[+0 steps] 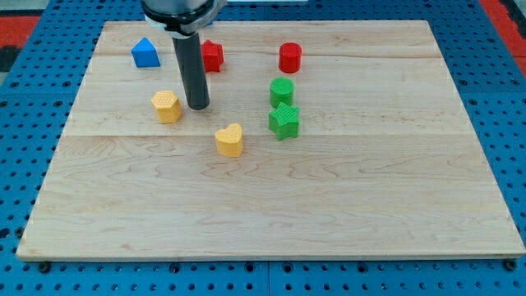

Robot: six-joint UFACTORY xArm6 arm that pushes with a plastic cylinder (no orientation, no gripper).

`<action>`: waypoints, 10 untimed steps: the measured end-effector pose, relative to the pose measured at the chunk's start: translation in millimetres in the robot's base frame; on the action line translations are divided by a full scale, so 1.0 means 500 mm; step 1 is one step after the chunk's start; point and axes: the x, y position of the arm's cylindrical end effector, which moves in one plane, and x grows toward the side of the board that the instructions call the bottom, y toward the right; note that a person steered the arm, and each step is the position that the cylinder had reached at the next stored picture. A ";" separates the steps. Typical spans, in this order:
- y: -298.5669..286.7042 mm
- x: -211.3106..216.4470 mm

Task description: Push the yellow heart horizontally to the yellow hexagon

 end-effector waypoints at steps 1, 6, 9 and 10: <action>-0.063 0.000; 0.157 0.237; 0.041 0.236; 0.083 0.254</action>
